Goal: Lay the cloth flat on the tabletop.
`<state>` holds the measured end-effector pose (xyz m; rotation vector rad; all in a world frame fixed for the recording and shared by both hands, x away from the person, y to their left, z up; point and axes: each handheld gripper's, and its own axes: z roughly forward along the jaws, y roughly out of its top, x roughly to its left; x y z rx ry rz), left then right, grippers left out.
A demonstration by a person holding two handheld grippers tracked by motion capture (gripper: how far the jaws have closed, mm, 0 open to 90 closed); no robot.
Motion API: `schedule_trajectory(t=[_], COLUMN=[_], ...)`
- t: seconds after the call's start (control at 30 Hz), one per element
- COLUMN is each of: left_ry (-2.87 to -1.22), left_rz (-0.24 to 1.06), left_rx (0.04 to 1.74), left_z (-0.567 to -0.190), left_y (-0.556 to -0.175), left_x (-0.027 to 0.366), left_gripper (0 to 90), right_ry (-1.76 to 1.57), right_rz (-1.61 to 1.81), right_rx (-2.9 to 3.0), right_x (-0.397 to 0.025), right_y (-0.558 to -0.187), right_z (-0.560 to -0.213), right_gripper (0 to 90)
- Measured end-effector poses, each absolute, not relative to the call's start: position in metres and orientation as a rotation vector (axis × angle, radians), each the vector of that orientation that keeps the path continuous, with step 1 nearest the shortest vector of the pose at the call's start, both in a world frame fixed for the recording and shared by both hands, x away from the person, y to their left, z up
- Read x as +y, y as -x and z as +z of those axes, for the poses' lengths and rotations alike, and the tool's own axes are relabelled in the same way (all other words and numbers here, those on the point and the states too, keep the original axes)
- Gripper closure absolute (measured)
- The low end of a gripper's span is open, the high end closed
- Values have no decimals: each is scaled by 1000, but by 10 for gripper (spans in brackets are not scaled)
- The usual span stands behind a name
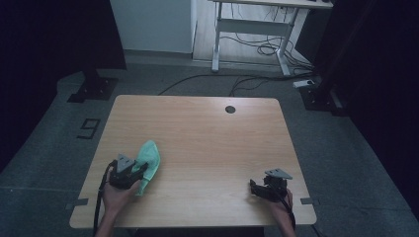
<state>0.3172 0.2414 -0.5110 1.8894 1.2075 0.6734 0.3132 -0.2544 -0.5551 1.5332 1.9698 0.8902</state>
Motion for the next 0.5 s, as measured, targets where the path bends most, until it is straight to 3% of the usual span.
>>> schedule_trajectory(t=[0.5], left_ry=[-1813], left_rz=[691], left_rx=[1141], left_z=[-482], left_y=[-305], left_x=[241], left_gripper=[613], right_ry=[-1529], right_rz=[893], right_rx=[1974], right_x=[-255], right_y=[-313], right_z=[-555], right_gripper=[160])
